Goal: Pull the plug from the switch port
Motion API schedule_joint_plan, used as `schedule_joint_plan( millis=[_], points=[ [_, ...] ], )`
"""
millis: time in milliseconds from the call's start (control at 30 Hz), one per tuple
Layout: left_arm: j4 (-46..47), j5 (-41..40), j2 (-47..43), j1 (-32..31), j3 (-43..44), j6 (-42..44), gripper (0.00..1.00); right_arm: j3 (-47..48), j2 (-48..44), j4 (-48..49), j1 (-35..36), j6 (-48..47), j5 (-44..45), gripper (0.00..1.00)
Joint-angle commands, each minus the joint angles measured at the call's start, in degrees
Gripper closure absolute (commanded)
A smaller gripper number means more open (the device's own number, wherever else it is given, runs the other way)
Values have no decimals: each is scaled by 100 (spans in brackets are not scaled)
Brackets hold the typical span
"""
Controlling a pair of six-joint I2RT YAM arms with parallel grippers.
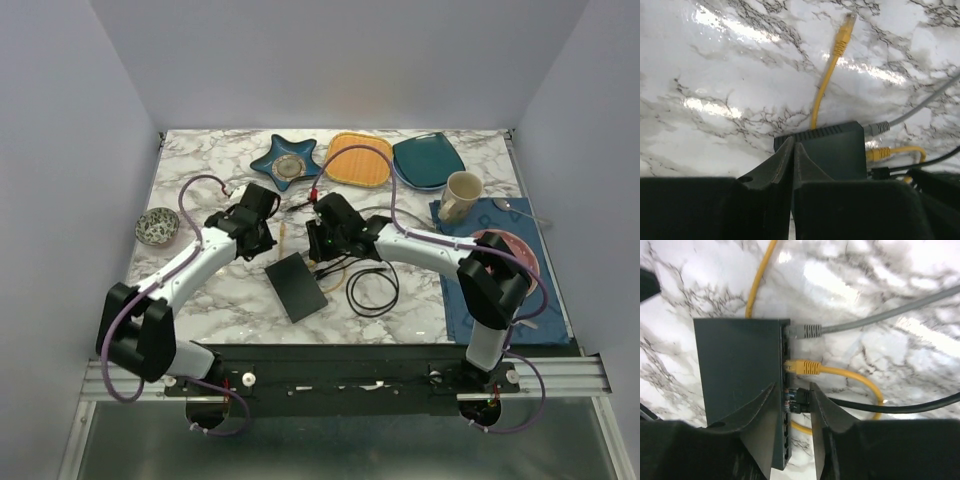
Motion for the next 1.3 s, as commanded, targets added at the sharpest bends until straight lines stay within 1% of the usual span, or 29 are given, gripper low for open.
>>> schedule_joint_plan(
  millis=[0,67,100,167,200,233,300,333,367,400,433,467,500,533,567,600,667,700,733,767,800,933,967,1100,1167,1200,1267],
  points=[
    [307,28,-814,-363,-733,-68,77,389,-150,-251,-194,-311,345,59],
    [414,134,-1165,-495,-1155,-261,70,398,-106,-269,-273,-233,231,59],
    [484,178,-1288,-600,-1287,-315,57,381,-89,-269,-282,-215,187,59],
    [519,292,-1631,-688,-1613,-385,44,372,-62,-269,-291,-180,125,59],
    [528,301,-1763,-793,-1701,-385,36,415,-19,-269,-291,-180,125,59],
    [528,292,-2042,-864,-1867,-385,33,459,17,-269,-309,-188,142,59],
    [642,327,-2325,-1005,-2017,-272,30,608,113,-269,-335,-250,133,59],
    [712,371,-2553,-1127,-2148,-210,30,809,244,-286,-396,-267,99,59],
    [774,580,-2625,-1172,-2193,-149,31,924,350,-321,-423,-302,63,59],
    [844,669,-2669,-1233,-2228,-26,36,1038,438,-409,-449,-294,20,59],
    [862,757,-2687,-1295,-2255,27,38,1275,526,-462,-493,-320,-16,59],
    [888,810,-2678,-1487,-2264,89,41,1364,710,-515,-511,-346,-16,59],
    [880,846,-2652,-1610,-2255,159,48,1452,781,-576,-528,-364,-16,59],
    [880,829,-2608,-1751,-2264,186,52,1505,851,-603,-563,-382,-33,59],
    [889,802,-2590,-2100,-2264,195,55,1610,974,-620,-581,-408,-42,59],
    [889,646,-2564,-2278,-2255,212,59,1672,1045,-655,-599,-417,-60,59],
    [889,556,-2459,-2647,-2238,203,64,1873,1168,-708,-669,-399,-60,59],
    [897,556,-2406,-2962,-2220,230,67,1927,1308,-761,-695,-391,-60,59],
    [897,556,-2284,-3104,-2177,291,69,1997,1361,-779,-730,-364,-260,59],
    [897,565,-2230,-3245,-2159,335,71,2059,1431,-796,-739,-347,-279,59],
    [932,600,-2169,-3525,-2141,370,72,2155,1545,-831,-739,-338,-288,59],
    [1205,977,-1774,-3957,-2088,607,73,2261,1792,-884,-748,-294,-429,59],
    [1222,1074,-1677,-4002,-2071,643,73,2253,1819,-876,-748,-259,-447,59],
    [1284,1259,-1150,-4064,-2018,696,79,2165,1889,-876,-748,-224,-491,59],
    [1293,1268,-807,-4055,-2000,678,81,2095,1880,-884,-748,-232,-482,59],
    [1223,1224,-675,-4064,-1974,661,85,2077,1880,-876,-757,-224,-491,59],
    [1109,1075,-332,-4064,-1886,521,88,2016,1863,-876,-748,-232,-491,59]
  ],
)
